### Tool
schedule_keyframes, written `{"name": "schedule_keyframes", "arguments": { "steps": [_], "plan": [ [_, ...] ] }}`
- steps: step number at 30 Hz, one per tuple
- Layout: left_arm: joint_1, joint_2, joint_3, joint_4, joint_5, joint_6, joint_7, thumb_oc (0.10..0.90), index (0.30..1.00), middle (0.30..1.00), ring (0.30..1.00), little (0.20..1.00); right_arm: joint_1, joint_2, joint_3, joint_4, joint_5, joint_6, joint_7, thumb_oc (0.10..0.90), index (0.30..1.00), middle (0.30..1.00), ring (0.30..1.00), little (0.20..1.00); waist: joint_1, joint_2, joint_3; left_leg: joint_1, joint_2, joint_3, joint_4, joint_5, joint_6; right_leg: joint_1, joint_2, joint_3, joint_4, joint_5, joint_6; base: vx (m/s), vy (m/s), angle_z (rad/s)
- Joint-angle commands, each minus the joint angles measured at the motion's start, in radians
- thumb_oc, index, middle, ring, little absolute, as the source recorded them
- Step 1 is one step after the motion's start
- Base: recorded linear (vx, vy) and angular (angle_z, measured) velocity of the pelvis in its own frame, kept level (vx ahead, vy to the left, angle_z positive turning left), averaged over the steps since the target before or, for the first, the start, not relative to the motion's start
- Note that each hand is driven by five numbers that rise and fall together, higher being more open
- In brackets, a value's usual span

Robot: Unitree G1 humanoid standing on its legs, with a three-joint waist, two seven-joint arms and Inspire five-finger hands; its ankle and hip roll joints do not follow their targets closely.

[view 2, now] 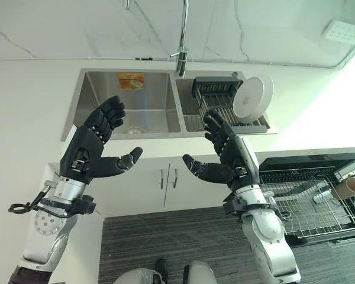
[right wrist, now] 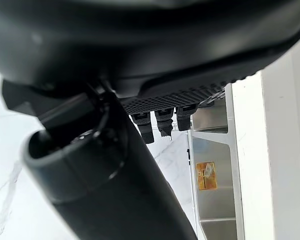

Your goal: Place the dishes in the dishwasher.

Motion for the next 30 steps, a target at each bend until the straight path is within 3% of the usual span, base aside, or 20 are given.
{"name": "schedule_keyframes", "arguments": {
  "steps": [1, 3, 7, 9, 11, 14, 16, 18, 19, 20, 21, 22, 24, 26, 30],
  "plan": [
    [-0.038, 0.0, -0.01, -0.13, 0.015, -0.062, 0.016, 0.8, 0.9, 0.9, 0.9, 0.9, -0.085, -0.021, -0.069, -0.069, 0.09, -0.099, 0.022, 0.8, 0.9, 0.9, 0.9, 0.9, -0.031, 0.004, -0.068, 0.076, 0.018, -0.039, -0.2, 0.092, -0.093, 0.103, 0.021, 0.047, -0.106, 0.193, -0.008, 0.15, -0.348, 0.31],
    [-0.062, 0.0, -0.036, -0.128, 0.026, -0.042, 0.018, 0.8, 0.9, 0.9, 0.9, 0.9, -0.109, -0.012, -0.05, -0.078, 0.064, -0.096, -0.03, 0.8, 0.9, 0.9, 0.9, 0.9, -0.055, -0.008, -0.069, 0.102, 0.032, -0.061, -0.2, 0.056, -0.111, 0.028, -0.032, 0.142, -0.106, 0.227, 0.02, 0.22, -0.513, 0.44],
    [-0.085, -0.003, -0.059, -0.134, 0.014, -0.024, 0.017, 0.8, 0.9, 0.9, 0.9, 0.9, -0.148, -0.001, -0.027, -0.093, 0.029, -0.155, -0.085, 0.8, 0.9, 0.9, 0.9, 0.9, -0.057, -0.017, -0.081, 0.119, 0.054, -0.078, -0.2, 0.021, -0.135, -0.005, -0.043, 0.184, -0.106, 0.193, 0.044, 0.19, -0.41, 0.47],
    [-0.077, 0.001, -0.06, -0.148, 0.006, -0.028, 0.025, 0.8, 0.9, 0.9, 0.9, 0.9, -0.174, -0.009, -0.021, -0.093, 0.016, -0.163, -0.08, 0.8, 0.9, 0.9, 0.9, 0.9, -0.035, -0.02, -0.094, 0.119, 0.096, -0.069, -0.2, 0.026, -0.163, 0.01, -0.055, 0.133, -0.106, 0.157, 0.059, 0.15, -0.437, 0.46],
    [-0.062, 0.01, -0.05, -0.155, -0.015, -0.029, 0.024, 0.8, 0.9, 0.9, 0.9, 0.9, -0.186, -0.032, -0.019, -0.096, 0.012, -0.124, -0.059, 0.8, 0.9, 0.9, 0.9, 0.9, -0.034, -0.022, -0.103, 0.131, 0.149, -0.06, -0.2, 0.037, -0.185, 0.021, -0.024, 0.124, -0.106, 0.117, 0.062, 0.15, -0.514, 0.2],
    [-0.029, 0.012, -0.021, -0.167, -0.076, -0.031, -0.014, 0.8, 0.9, 0.9, 0.9, 0.9, -0.197, -0.081, -0.031, -0.089, 0.058, -0.088, 0.014, 0.8, 0.9, 0.9, 0.9, 0.9, -0.033, -0.023, -0.107, 0.173, 0.232, -0.055, -0.2, 0.055, -0.223, 0.031, 0.029, 0.079, -0.106, 0.095, 0.023, 0.14, -0.541, -0.05],
    [-0.013, 0.01, -0.021, -0.174, -0.073, -0.032, 0.003, 0.8, 0.9, 0.9, 0.9, 0.9, -0.196, -0.092, -0.035, -0.087, 0.12, -0.085, 0.039, 0.8, 0.9, 0.9, 0.9, 0.9, -0.037, -0.025, -0.097, 0.191, 0.258, -0.01, -0.2, 0.144, -0.224, 0.063, 0.08, 0.077, -0.106, 0.079, -0.015, 0.14, -0.457, -0.22],
    [-0.013, 0.0, -0.023, -0.159, -0.073, -0.042, -0.002, 0.8, 0.9, 0.9, 0.9, 0.9, -0.184, -0.076, -0.04, -0.083, 0.132, -0.097, 0.054, 0.8, 0.9, 0.9, 0.9, 0.9, -0.042, -0.038, -0.091, 0.2, 0.272, 0.065, -0.2, 0.238, -0.222, 0.088, 0.098, 0.067, -0.106, 0.064, -0.044, 0.12, -0.36, -0.27],
    [-0.012, -0.005, -0.025, -0.151, -0.068, -0.046, -0.012, 0.8, 0.9, 0.9, 0.9, 0.9, -0.175, -0.067, -0.044, -0.082, 0.121, -0.103, 0.055, 0.8, 0.9, 0.9, 0.9, 0.9, -0.044, -0.046, -0.09, 0.206, 0.267, 0.097, -0.2, 0.265, -0.22, 0.096, 0.097, 0.061, -0.106, 0.061, -0.053, 0.12, -0.348, 0.03],
    [-0.013, -0.012, -0.029, -0.147, -0.064, -0.046, -0.029, 0.8, 0.9, 0.9, 0.9, 0.9, -0.161, -0.054, -0.047, -0.084, 0.08, -0.111, 0.059, 0.8, 0.9, 0.9, 0.9, 0.9, -0.045, -0.059, -0.088, 0.209, 0.23, 0.129, -0.2, 0.273, -0.212, 0.106, 0.09, 0.05, -0.106, 0.054, -0.062, 0.12, -0.297, 0.21],
    [-0.007, -0.015, -0.027, -0.147, -0.06, -0.051, -0.037, 0.8, 0.9, 0.9, 0.9, 0.9, -0.151, -0.054, -0.05, -0.087, 0.043, -0.117, 0.06, 0.8, 0.9, 0.9, 0.9, 0.9, -0.037, -0.061, -0.082, 0.192, 0.168, 0.119, -0.2, 0.245, -0.195, 0.111, 0.093, 0.048, -0.106, 0.053, -0.064, 0.14, -0.206, 0.24],
    [0.012, -0.018, -0.018, -0.153, -0.069, -0.056, -0.044, 0.8, 0.9, 0.9, 0.9, 0.9, -0.146, -0.059, -0.052, -0.092, 0.032, -0.122, 0.062, 0.8, 0.9, 0.9, 0.9, 0.9, -0.036, -0.051, -0.079, 0.178, 0.118, 0.109, -0.2, 0.208, -0.175, 0.117, 0.108, 0.052, -0.106, 0.05, -0.06, 0.13, -0.098, 0.12],
    [0.034, -0.031, -0.003, -0.161, -0.073, -0.053, -0.054, 0.8, 0.9, 0.9, 0.9, 0.9, -0.141, -0.053, -0.053, -0.102, 0.022, -0.131, 0.063, 0.8, 0.9, 0.9, 0.9, 0.9, -0.034, -0.021, -0.077, 0.141, 0.063, 0.075, -0.2, 0.139, -0.15, 0.121, 0.152, 0.056, -0.106, 0.045, -0.058, 0.12, -0.031, -0.2],
    [0.034, -0.04, -0.023, -0.154, -0.04, -0.059, -0.03, 0.8, 0.9, 0.9, 0.9, 0.9, -0.154, -0.043, -0.03, -0.092, 0.0, -0.136, 0.058, 0.8, 0.9, 0.9, 0.9, 0.9, -0.019, -0.001, -0.073, 0.095, 0.018, -0.006, -0.2, 0.127, -0.138, 0.124, 0.191, 0.073, -0.106, 0.036, -0.064, 0.11, -0.028, -0.29],
    [0.019, -0.044, -0.042, -0.147, -0.025, -0.058, -0.023, 0.8, 0.9, 0.9, 0.9, 0.9, -0.162, -0.056, -0.018, -0.085, -0.019, -0.138, 0.035, 0.8, 0.9, 0.9, 0.9, 0.9, -0.012, 0.002, -0.072, 0.07, 0.014, -0.004, -0.2, 0.138, -0.139, 0.126, 0.199, 0.058, -0.106, 0.018, -0.07, 0.06, -0.003, -0.2]
  ]
}}
